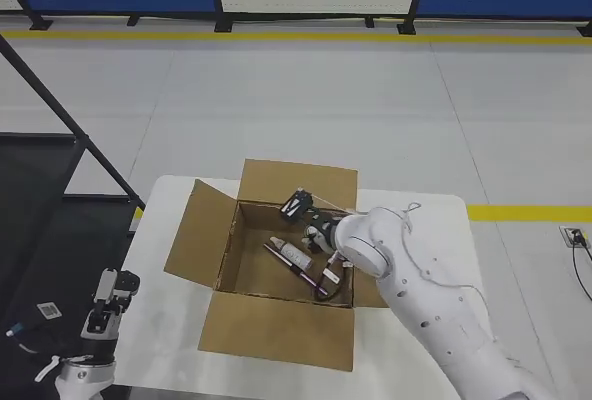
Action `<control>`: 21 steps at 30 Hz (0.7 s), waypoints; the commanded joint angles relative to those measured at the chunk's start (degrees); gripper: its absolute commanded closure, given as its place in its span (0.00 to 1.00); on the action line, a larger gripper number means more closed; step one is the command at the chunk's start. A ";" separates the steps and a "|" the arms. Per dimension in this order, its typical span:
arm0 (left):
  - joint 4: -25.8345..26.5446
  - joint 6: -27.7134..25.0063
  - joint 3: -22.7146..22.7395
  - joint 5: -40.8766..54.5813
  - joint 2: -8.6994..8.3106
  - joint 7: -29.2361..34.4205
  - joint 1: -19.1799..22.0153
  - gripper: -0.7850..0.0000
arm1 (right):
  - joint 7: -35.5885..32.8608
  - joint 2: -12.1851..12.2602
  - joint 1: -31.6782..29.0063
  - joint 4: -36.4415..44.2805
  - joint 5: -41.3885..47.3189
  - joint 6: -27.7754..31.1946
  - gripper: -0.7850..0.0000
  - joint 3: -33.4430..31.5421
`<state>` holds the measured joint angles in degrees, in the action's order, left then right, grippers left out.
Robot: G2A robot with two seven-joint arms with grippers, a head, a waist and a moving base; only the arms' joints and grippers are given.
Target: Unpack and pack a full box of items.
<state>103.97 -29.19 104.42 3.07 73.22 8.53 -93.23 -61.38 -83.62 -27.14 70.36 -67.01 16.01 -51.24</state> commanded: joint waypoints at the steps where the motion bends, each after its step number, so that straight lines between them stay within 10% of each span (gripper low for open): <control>1: -0.13 -0.14 0.03 0.01 0.00 -0.03 -0.06 0.00 | 1.81 -0.63 0.98 -3.95 0.11 -0.93 1.00 1.37; 15: -0.09 -0.52 0.19 -0.25 0.09 -0.77 -0.90 0.00 | 10.21 -3.93 4.89 -19.08 0.24 -4.64 1.00 6.00; 21: 0.15 -0.56 -0.18 -0.68 0.15 -0.92 -1.13 0.00 | 10.83 -4.31 5.35 -20.54 0.44 -4.10 0.56 5.81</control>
<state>104.10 -29.70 104.33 2.47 73.35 7.65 -94.32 -50.52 -87.92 -21.81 49.94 -66.59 11.72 -45.34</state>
